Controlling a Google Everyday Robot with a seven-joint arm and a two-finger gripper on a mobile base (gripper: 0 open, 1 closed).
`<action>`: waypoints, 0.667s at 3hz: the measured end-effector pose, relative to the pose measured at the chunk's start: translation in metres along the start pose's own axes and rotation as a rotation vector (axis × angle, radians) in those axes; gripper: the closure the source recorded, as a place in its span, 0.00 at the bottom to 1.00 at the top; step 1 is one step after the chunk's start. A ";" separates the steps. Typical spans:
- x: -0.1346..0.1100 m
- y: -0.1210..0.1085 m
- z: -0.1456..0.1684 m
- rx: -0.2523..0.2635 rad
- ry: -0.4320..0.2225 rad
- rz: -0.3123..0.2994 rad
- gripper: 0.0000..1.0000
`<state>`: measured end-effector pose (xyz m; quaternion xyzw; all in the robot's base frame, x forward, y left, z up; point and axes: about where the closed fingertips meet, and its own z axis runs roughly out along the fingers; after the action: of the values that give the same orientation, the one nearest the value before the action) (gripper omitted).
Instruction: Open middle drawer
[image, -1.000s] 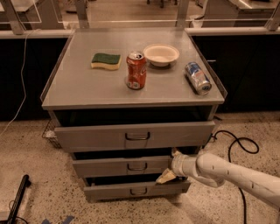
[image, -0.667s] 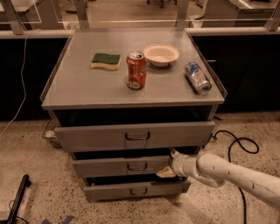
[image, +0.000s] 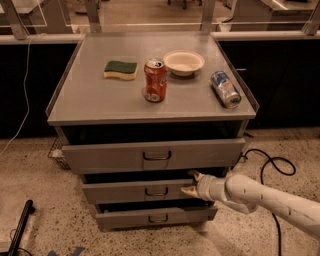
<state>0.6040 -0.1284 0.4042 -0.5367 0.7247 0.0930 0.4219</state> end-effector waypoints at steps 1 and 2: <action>0.000 0.000 0.000 0.000 0.000 0.000 1.00; -0.005 -0.003 -0.006 0.000 0.000 0.000 1.00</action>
Offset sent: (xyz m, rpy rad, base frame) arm 0.0000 0.0000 0.0000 0.0000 0.0000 0.0000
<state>0.6040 -0.1295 0.4120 -0.5368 0.7247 0.0931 0.4219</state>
